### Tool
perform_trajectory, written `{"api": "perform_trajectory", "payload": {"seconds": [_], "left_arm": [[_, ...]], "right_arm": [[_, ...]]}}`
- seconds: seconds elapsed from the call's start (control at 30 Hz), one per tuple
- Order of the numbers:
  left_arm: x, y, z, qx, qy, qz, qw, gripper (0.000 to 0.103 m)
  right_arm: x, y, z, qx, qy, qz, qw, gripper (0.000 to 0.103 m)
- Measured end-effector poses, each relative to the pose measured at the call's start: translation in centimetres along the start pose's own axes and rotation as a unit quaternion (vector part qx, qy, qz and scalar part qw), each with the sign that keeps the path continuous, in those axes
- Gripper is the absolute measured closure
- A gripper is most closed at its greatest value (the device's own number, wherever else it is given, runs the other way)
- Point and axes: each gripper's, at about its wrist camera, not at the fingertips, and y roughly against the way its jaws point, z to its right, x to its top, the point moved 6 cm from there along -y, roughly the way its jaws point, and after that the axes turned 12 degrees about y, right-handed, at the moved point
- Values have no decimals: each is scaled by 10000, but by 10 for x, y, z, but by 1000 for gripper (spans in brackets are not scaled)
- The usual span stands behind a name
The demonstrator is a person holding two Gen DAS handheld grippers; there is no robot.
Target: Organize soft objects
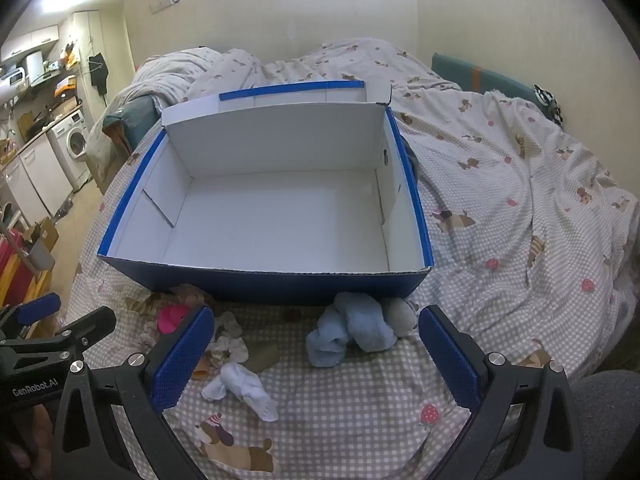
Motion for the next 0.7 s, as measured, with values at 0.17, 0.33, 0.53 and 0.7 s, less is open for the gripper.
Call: {"api": "perform_trajectory", "payload": {"seconds": [0.17, 0.33, 0.53, 0.7], "left_arm": [[1, 1, 1, 6, -17, 54, 10000, 0], [1, 2, 2, 3, -14, 76, 10000, 0], [0, 3, 0, 6, -6, 82, 10000, 0], [0, 2, -1, -3, -5, 83, 10000, 0]], "right_arm": [[0, 0, 0, -7, -5, 22, 10000, 0], [0, 0, 0, 2, -3, 22, 10000, 0], [0, 0, -1, 2, 0, 21, 10000, 0], [0, 0, 0, 2, -9, 24, 10000, 0]]}}
